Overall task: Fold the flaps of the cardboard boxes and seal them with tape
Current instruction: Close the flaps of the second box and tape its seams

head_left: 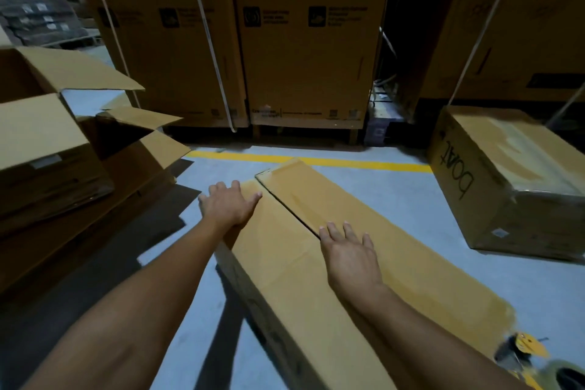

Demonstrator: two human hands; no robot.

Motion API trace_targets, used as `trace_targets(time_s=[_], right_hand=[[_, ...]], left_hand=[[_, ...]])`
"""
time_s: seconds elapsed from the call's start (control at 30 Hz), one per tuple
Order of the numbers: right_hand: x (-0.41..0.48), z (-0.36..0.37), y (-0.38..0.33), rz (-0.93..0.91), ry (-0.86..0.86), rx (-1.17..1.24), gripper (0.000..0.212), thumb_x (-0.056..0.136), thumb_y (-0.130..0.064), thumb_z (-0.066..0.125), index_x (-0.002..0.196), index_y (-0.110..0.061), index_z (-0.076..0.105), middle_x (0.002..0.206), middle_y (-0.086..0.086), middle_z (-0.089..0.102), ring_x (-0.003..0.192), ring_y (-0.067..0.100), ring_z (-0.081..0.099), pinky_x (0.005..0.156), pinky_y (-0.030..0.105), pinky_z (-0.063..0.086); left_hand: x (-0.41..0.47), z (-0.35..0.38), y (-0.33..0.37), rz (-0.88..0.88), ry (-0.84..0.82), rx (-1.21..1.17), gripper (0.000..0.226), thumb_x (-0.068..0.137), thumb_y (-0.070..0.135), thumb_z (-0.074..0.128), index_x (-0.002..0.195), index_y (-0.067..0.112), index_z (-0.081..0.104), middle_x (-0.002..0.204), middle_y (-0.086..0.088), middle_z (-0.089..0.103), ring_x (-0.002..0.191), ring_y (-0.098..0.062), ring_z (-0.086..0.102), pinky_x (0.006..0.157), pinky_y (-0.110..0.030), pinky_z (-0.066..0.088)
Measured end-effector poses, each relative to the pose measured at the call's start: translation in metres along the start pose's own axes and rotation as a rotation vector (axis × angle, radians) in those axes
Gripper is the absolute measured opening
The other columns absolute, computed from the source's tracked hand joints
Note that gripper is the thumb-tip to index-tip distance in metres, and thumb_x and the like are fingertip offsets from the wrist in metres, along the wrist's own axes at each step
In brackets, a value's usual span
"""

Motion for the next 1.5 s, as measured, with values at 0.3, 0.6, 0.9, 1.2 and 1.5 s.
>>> trace_targets(time_s=[0.3,0.6,0.9,1.2,1.5], right_hand=[[-0.067,0.002,-0.017,0.097,-0.086,0.154,0.049,0.095,0.0,0.041,0.142,-0.013,0.049,0.163,0.009,0.028,0.152,0.034,0.019,0.118,0.058,0.023],[-0.142,0.014,-0.014,0.051,-0.113,0.192,0.054,0.108,-0.025,0.033,0.16,-0.024,0.021,0.169,0.012,0.009,0.156,0.034,0.002,0.121,0.061,0.005],[-0.211,0.006,0.123,0.281,-0.013,0.195,0.053,0.108,-0.044,0.027,0.157,-0.025,0.026,0.168,0.008,0.014,0.156,0.028,0.005,0.119,0.065,0.007],[-0.267,0.032,0.292,0.872,0.272,0.711,0.025,0.101,-0.018,0.045,0.104,-0.007,0.067,0.11,0.015,0.07,0.097,0.032,0.063,0.078,0.037,0.05],[-0.292,0.189,0.323,1.231,-0.04,1.078,0.04,0.089,-0.035,0.068,0.117,-0.007,0.063,0.12,0.014,0.067,0.108,0.033,0.064,0.075,0.032,0.046]], left_hand=[[-0.171,0.011,-0.068,-0.185,-0.057,-0.059,0.082,0.092,0.076,0.024,0.143,0.014,0.04,0.139,-0.02,0.048,0.126,-0.038,0.046,0.097,-0.052,0.041],[-0.272,0.014,-0.015,0.138,-0.014,-0.033,0.078,0.1,0.061,0.022,0.158,0.011,0.007,0.165,-0.02,-0.002,0.151,-0.04,0.005,0.118,-0.058,0.014],[-0.335,0.024,0.217,0.742,-0.005,-0.155,0.069,0.103,0.058,0.02,0.159,0.021,0.007,0.166,-0.008,-0.008,0.153,-0.023,-0.013,0.123,-0.047,-0.004],[-0.367,0.036,0.381,0.902,-0.088,-0.149,0.063,0.103,0.056,0.02,0.157,0.024,0.017,0.167,-0.006,0.004,0.154,-0.024,-0.001,0.122,-0.055,0.0],[-0.341,0.047,0.396,0.805,0.003,-0.156,0.064,0.101,0.059,0.02,0.158,0.032,0.014,0.167,-0.001,0.002,0.153,-0.022,0.001,0.122,-0.052,0.005]])
Point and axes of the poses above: each hand's wrist, its own x-axis towards the middle knuckle, its own z-axis out of the palm, y = z × x, the point moved 10 cm from there along x, towards the middle knuckle
